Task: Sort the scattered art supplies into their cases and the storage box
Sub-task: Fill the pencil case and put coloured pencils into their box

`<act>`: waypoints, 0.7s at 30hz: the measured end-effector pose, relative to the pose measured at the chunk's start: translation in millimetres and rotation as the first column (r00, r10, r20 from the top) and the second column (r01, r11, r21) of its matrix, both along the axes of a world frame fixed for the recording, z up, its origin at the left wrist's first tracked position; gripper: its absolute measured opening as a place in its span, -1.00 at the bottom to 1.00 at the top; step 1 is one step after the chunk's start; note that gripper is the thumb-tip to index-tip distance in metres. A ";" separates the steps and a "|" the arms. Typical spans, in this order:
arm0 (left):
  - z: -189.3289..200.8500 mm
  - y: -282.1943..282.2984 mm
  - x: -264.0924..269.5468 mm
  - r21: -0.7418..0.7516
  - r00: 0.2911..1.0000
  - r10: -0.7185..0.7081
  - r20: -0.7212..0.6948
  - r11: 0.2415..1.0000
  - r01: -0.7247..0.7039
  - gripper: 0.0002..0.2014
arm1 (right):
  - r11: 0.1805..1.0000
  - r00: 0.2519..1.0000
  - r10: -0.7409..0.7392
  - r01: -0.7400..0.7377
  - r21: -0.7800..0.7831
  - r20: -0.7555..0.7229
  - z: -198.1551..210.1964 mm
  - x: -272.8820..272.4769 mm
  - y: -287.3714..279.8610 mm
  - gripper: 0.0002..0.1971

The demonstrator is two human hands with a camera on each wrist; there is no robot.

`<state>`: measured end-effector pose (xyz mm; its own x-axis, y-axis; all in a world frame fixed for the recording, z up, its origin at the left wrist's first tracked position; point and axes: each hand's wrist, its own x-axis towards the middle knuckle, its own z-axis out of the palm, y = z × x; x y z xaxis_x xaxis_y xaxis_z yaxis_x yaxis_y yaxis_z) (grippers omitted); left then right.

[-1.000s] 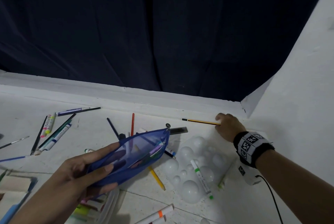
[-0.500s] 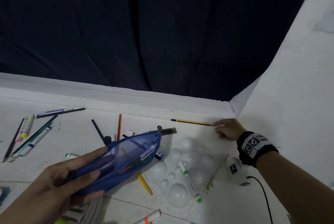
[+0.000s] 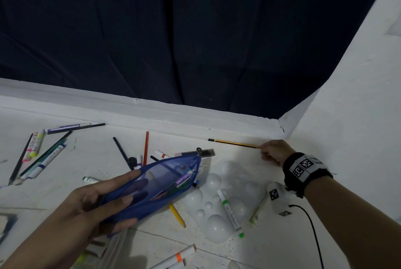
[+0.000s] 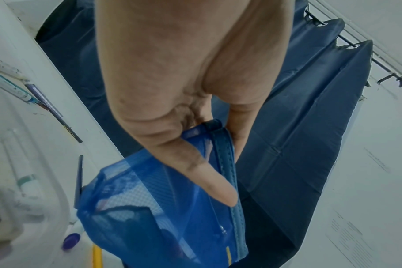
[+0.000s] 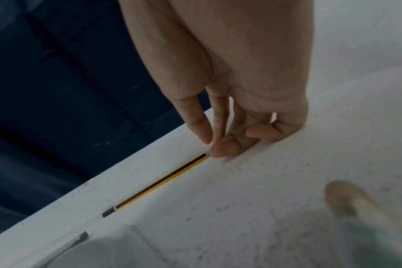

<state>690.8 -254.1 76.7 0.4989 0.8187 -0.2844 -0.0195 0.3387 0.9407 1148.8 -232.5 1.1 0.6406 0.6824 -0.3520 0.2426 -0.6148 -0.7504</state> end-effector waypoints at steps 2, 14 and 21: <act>-1.8 2.9 -1.2 -0.012 1.000 -0.016 0.005 1.000 0.016 -0.08 | 0.999 0.999 -0.034 0.034 0.003 -0.030 2.2 -2.9 -0.5 -0.89; 5.9 1.4 -20.6 -0.020 0.998 -0.031 0.058 0.999 0.033 0.02 | 0.941 0.981 -0.024 0.087 0.326 -0.195 8.5 -35.5 -10.1 -0.90; 8.3 -10.5 -25.4 0.005 0.997 -0.008 0.074 1.000 0.007 -0.24 | 0.861 0.996 0.085 -0.062 0.505 -0.022 34.4 -84.2 -15.0 -0.88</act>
<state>665.5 -264.6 85.1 0.5246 0.8161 -0.2426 -0.0866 0.3346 0.9384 1064.7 -247.5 35.5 0.5738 0.8185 0.0272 0.2338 -0.1319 -0.9633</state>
